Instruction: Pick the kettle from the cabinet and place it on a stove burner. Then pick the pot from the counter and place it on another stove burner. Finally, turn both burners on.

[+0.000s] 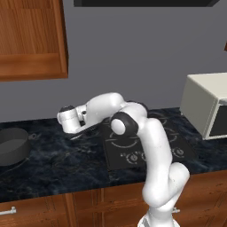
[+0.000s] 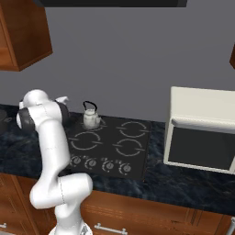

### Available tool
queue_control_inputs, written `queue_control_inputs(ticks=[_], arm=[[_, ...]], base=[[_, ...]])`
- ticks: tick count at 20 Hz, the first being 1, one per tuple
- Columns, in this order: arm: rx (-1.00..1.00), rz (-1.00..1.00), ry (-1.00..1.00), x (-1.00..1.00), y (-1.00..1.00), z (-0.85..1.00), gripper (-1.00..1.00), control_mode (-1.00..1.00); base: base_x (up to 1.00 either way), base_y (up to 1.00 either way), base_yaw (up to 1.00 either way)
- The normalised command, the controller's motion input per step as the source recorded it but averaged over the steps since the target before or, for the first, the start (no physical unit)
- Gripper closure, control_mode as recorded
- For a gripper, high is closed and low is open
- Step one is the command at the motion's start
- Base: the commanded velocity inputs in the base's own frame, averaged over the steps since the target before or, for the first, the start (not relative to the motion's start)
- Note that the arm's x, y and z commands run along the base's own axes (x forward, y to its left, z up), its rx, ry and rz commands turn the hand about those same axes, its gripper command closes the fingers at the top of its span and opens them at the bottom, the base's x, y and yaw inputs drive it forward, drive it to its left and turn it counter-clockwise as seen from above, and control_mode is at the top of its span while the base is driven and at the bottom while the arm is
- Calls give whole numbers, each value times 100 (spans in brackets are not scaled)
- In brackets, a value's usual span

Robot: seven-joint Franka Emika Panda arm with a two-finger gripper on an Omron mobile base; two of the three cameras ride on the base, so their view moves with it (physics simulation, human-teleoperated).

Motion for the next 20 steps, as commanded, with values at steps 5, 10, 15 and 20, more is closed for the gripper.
queue_control_inputs(ticks=[5,10,15,20], arm=[[0,0,-20,-79,0,7,-100,-100],[0,0,-23,-77,-1,9,-100,-100],[0,0,-26,-82,-3,14,-100,-100],[0,0,-25,-82,-2,17,-100,-100]], base=[[0,0,0],[0,0,0],[0,0,0],[0,0,0]])
